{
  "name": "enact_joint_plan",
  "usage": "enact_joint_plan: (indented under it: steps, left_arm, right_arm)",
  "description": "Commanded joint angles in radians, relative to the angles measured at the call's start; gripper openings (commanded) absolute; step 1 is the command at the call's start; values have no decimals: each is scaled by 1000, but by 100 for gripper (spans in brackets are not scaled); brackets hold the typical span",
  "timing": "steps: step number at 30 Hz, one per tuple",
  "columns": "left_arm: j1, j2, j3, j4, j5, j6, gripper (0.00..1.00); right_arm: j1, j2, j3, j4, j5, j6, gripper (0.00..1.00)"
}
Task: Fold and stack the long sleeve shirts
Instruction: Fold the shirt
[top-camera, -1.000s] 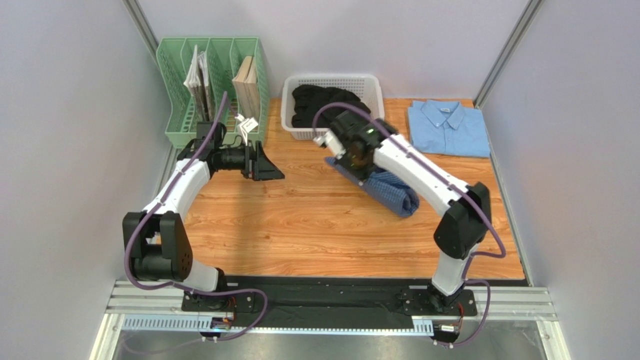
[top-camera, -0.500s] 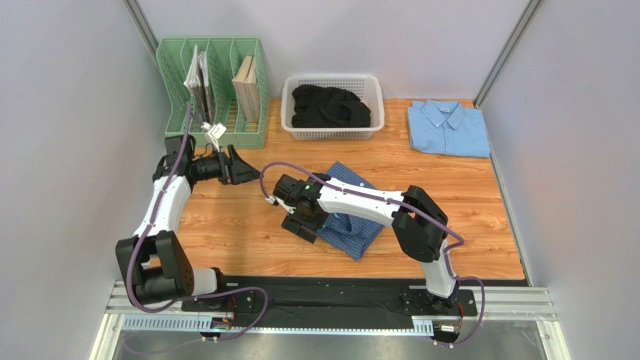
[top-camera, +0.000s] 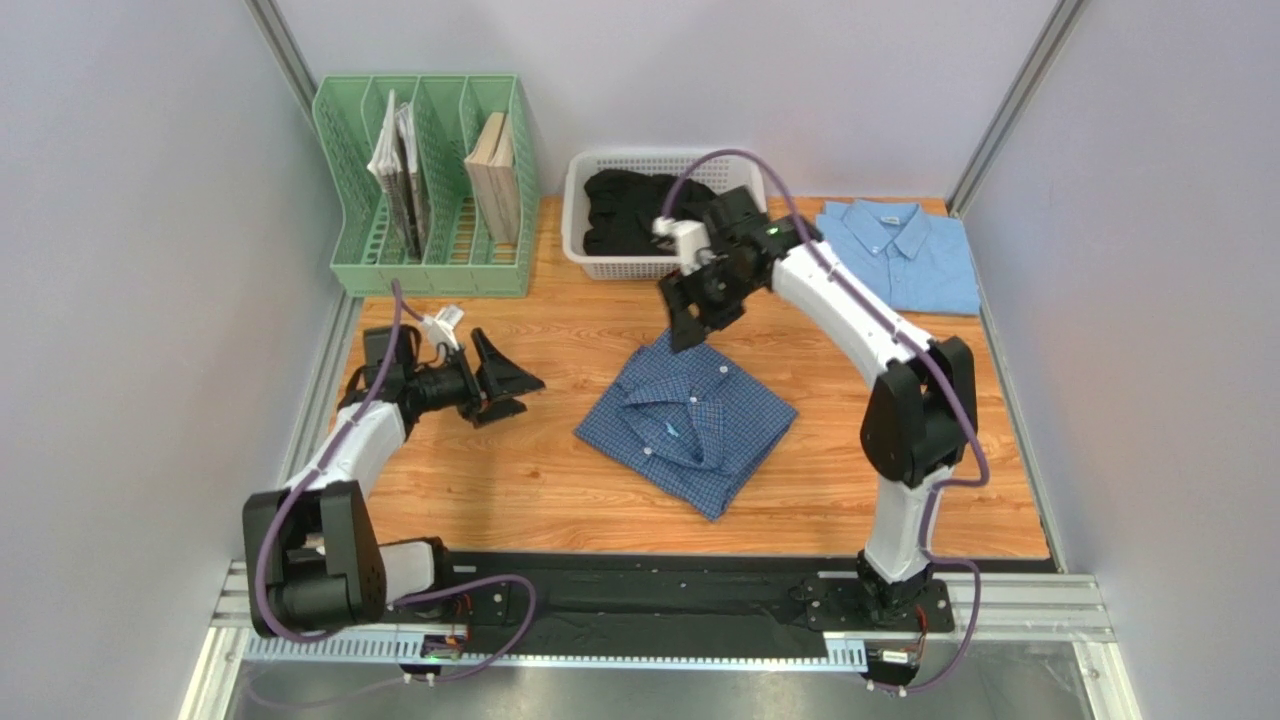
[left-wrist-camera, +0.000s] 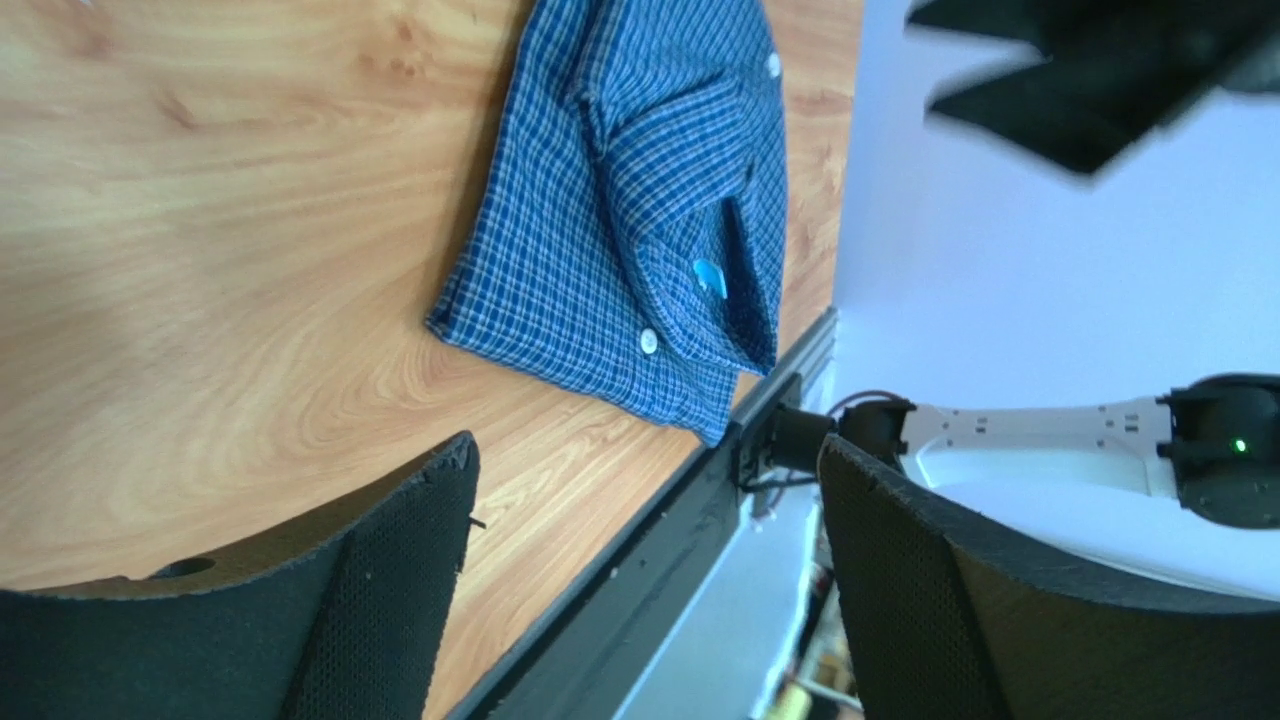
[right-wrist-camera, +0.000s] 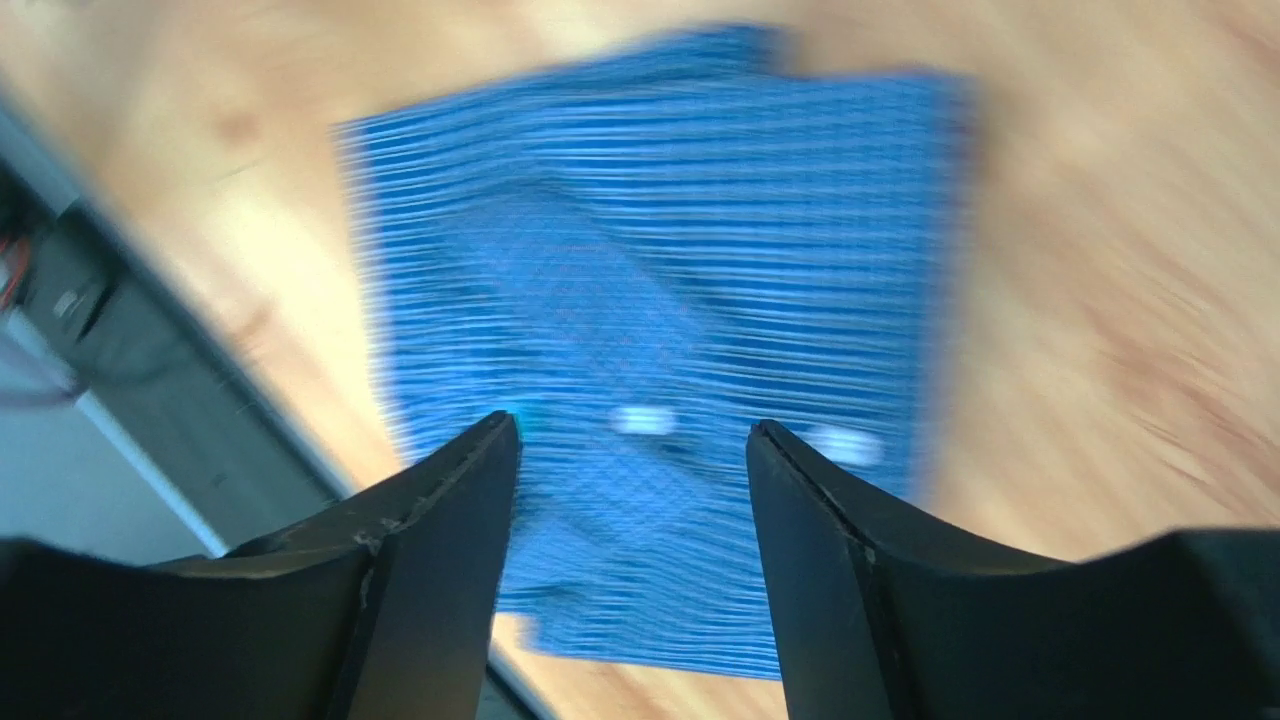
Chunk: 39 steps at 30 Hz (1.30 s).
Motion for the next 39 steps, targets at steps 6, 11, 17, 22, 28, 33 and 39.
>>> enact_joint_plan:
  steps: [6,11,17,22,28,33,39]
  left_arm:
    - [-306,294,0,92,-101,-169,69]
    - [-469,401,38,242,-139,-272,64]
    - [-468,658,376,66,-227,-56,37]
    - [-461,857,914,-155,-268,192,34]
    - [-383,701,817,-212,-239,328,69]
    - [-365,466,535,-45,-161,188,80]
    - [-356,351,363,20,-127,107,80]
  right_arm:
    - [-221,166,-69,-79,-175,-149,42]
    - [-219,108,-256,-53,-204,-144,27]
    - [-169,-2,-522,42,-320,-51,27]
    - [91,-154,-585,93,-549,37,35]
    - [-88,-222,-360,-2,-505,-33,46]
    - [-256,-118,-280,-19,-264,-211,45]
    - [-275,-16,-353,39,-40,-333,41]
